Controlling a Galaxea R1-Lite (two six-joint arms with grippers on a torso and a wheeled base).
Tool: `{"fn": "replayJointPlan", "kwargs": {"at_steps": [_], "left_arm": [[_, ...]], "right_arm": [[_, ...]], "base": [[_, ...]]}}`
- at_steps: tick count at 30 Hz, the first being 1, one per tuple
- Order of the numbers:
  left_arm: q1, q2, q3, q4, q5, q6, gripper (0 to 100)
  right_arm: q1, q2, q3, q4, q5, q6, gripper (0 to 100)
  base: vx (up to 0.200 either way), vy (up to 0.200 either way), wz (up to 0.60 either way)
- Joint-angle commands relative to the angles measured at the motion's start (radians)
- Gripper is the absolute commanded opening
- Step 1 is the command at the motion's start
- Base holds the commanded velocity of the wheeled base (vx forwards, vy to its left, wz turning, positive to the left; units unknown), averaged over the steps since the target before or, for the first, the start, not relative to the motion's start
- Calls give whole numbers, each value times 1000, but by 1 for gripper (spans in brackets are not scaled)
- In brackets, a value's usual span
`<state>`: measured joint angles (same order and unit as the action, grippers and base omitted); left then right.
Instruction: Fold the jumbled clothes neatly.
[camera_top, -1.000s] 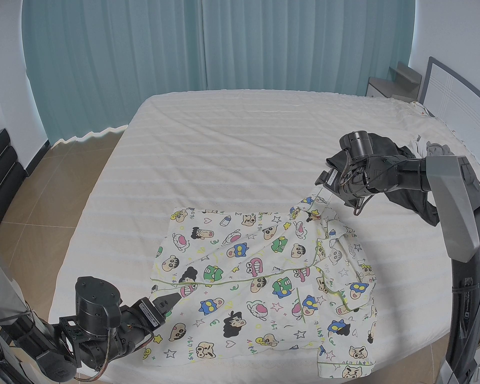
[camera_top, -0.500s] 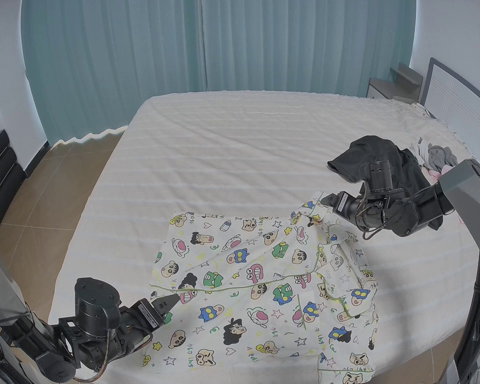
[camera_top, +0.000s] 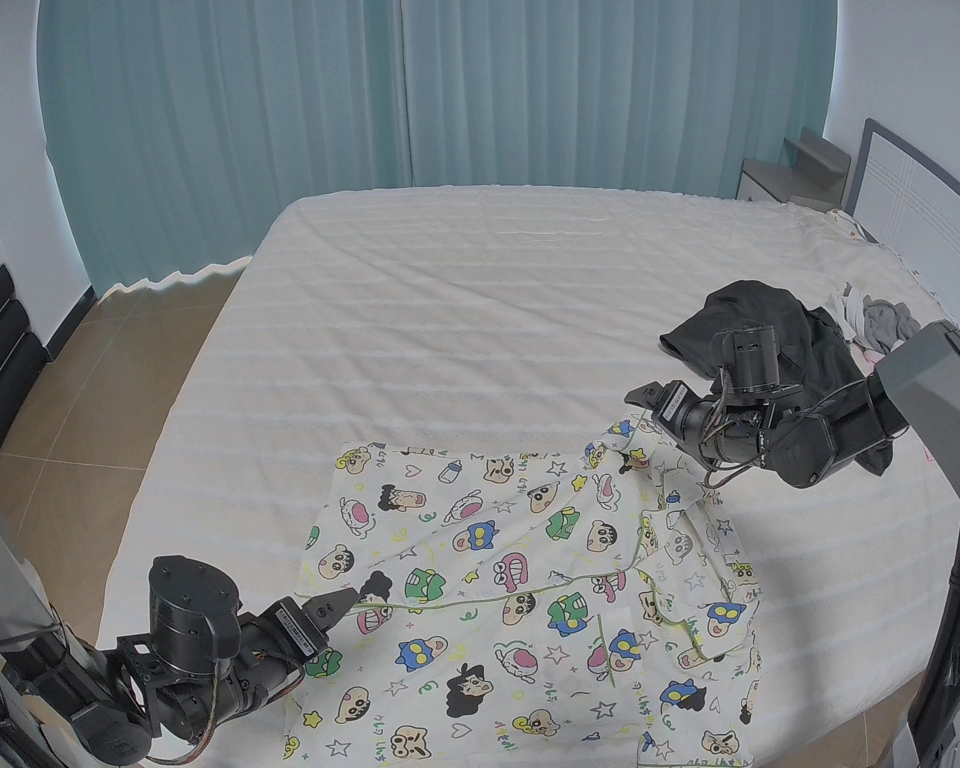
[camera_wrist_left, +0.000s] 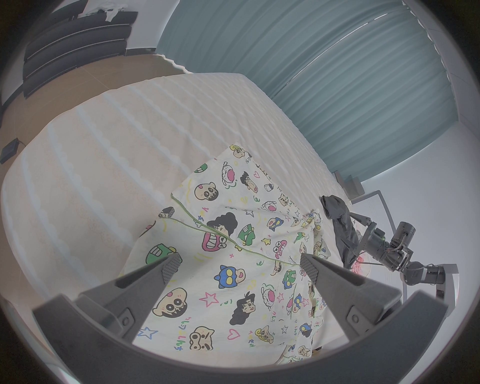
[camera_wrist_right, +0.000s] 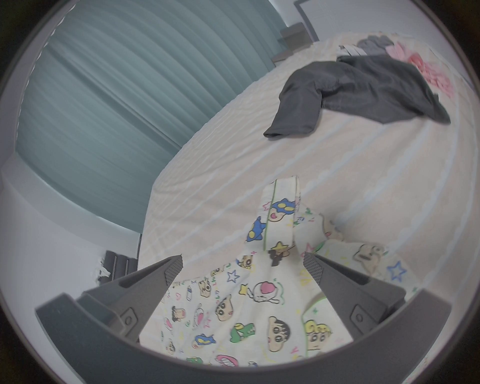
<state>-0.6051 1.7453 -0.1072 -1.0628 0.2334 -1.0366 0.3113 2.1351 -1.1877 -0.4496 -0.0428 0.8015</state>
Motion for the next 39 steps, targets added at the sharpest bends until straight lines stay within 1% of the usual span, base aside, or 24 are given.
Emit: {"fn": "replayJointPlan", "kwargs": {"at_steps": [1, 3, 5, 8, 10, 11, 14, 17, 18, 20, 23, 26, 27, 28, 30, 31, 37, 39], "left_arm": [[-1, 3, 0, 0, 0, 0, 100], [1, 6, 0, 0, 0, 0, 100], [-1, 6, 0, 0, 0, 0, 100], [-1, 8, 0, 0, -2, 0, 100], [-1, 8, -2, 0, 0, 0, 100], [-1, 11, -2, 0, 0, 0, 100], [-1, 17, -2, 0, 1, 0, 100], [1, 17, 0, 0, 1, 0, 100], [1, 17, 0, 0, 1, 0, 100], [1, 17, 0, 0, 1, 0, 100], [1, 19, 0, 0, 1, 0, 100], [1, 17, 1, 0, 3, 0, 100], [1, 17, 1, 0, 3, 0, 100], [1, 19, 1, 0, 3, 0, 100], [1, 19, 1, 0, 3, 0, 100], [1, 19, 1, 0, 3, 0, 100], [1, 19, 3, 0, 4, 0, 100], [1, 19, 3, 0, 4, 0, 100]], "right_arm": [[34, 97, -66, 8, 0, 41, 100], [35, 152, -104, 8, -8, 47, 100], [35, 164, -116, 9, -8, 51, 100], [35, 220, -167, 11, -8, 119, 100], [35, 224, -175, 11, -8, 127, 100], [34, 270, -216, 14, -12, 142, 100], [29, 310, -263, 29, -28, 140, 100], [23, 355, -342, 61, -57, 140, 100], [23, 355, -342, 61, -57, 140, 100], [14, 396, -420, 68, -89, 137, 100], [5, 431, -489, 77, -101, 136, 100], [-1, 479, -622, 117, -134, 134, 100], [-3, 486, -642, 120, -140, 134, 100], [-4, 506, -713, 126, -163, 133, 100], [-6, 519, -757, 126, -177, 130, 100], [-4, 534, -812, 124, -192, 120, 100], [8, 545, -812, 115, -189, 108, 100], [12, 563, -812, 117, -186, 81, 100]], "base": [[0, 0, 0], [0, 0, 0], [0, 0, 0], [0, 0, 0], [0, 0, 0], [0, 0, 0], [0, 0, 0], [0, 0, 0], [0, 0, 0], [0, 0, 0], [0, 0, 0], [0, 0, 0], [0, 0, 0], [0, 0, 0], [0, 0, 0], [0, 0, 0], [0, 0, 0], [0, 0, 0]]}}
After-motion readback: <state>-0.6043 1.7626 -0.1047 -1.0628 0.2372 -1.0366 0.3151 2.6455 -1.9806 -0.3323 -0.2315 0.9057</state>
